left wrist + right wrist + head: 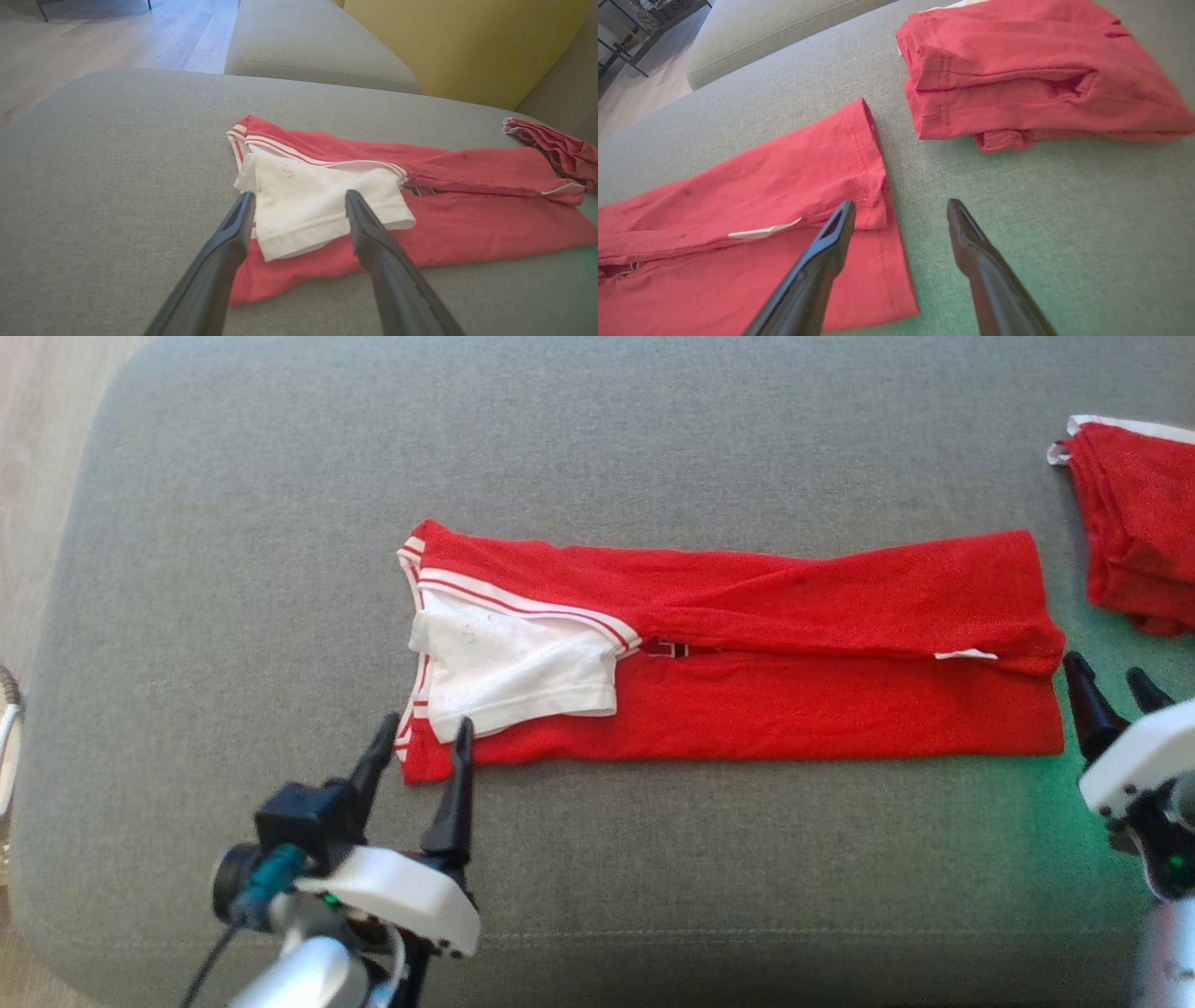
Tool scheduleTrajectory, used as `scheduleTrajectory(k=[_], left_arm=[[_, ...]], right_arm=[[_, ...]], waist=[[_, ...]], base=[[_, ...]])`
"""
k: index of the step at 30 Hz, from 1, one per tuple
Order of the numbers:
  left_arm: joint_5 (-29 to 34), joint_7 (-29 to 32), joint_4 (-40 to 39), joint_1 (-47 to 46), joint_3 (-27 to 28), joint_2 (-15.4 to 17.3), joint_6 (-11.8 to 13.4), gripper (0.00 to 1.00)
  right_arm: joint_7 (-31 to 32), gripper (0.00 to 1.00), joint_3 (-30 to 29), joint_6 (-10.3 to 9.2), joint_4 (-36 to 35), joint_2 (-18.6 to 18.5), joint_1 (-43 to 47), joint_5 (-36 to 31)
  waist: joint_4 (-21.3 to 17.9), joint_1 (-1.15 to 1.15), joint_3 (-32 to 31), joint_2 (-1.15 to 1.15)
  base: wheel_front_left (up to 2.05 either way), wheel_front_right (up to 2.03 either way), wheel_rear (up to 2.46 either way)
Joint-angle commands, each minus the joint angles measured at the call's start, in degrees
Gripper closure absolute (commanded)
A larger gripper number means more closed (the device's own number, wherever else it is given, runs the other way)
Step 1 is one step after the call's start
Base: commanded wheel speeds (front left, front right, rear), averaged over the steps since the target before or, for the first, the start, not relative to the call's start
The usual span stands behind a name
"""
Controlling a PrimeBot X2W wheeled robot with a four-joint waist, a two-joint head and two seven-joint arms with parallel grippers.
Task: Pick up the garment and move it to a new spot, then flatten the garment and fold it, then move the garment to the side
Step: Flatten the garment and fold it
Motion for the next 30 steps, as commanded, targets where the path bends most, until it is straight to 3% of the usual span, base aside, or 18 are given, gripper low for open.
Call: scheduleTrajectory(k=[1,12,18,22,23,25,27,28,30], left_arm=[[1.79,-0.7,-1.8,-0.82,2.16,-0.27,-0.18,0.0],[7.93,-0.7,-1.15,0.13,3.49,-5.01,-2.31,0.0],[9.26,-0.71,-0.99,0.64,4.85,-6.46,-3.36,0.0],[10.09,-0.71,-0.6,1.32,5.72,-7.42,-4.23,0.0],[10.26,-0.71,-0.54,1.56,6.02,-7.63,-4.36,0.0],[10.54,-0.71,-0.44,2.05,6.62,-8.03,-4.65,0.0],[10.82,-0.71,-0.3,2.5,7.13,-8.33,-4.97,0.0],[10.95,-0.71,-0.25,2.64,7.35,-8.5,-5.17,0.0],[11.23,-0.71,-0.12,2.78,7.77,-8.79,-5.56,0.0]], right_arm=[[-0.73,0.0,0.66,-0.02,0.93,-0.08,-4.61,-1.26],[-1.64,0.0,-4.36,-0.02,17.55,-0.13,-13.86,-13.2],[-0.83,0.0,-6.13,-0.02,20.33,-0.47,-14.79,-19.33],[0.57,0.03,-6.9,-0.02,20.8,-0.23,-14.27,-19.81],[1.08,0.15,-6.81,-0.02,20.69,-0.16,-13.89,-19.52],[2.28,0.56,-6.26,-0.02,20.45,-0.05,-12.87,-18.58],[3.59,0.79,-5.53,-0.02,20.15,0.03,-11.69,-17.52],[4.3,0.97,-5.19,-0.02,20.0,0.05,-11.15,-16.87],[4.92,1.0,-4.29,-0.02,19.59,0.07,-10.22,-15.57]], waist=[[0.44,0.01,-0.23,0.0],[3.96,0.01,0.32,0.0],[5.59,0.01,0.6,0.0],[6.46,0.01,0.47,0.0],[6.54,0.01,0.44,0.0],[6.56,0.01,0.38,0.0],[6.41,0.01,0.3,0.0],[6.29,0.01,0.27,0.0],[6.03,0.01,0.14,0.0]], base=[[0.0,0.0,0.0],[0.0,0.0,0.0],[0.0,0.0,0.0],[0.0,0.0,0.0],[0.0,0.0,0.0],[0.0,0.0,0.0],[0.0,0.0,0.0],[0.0,0.0,0.0],[0.0,0.0,0.0]])
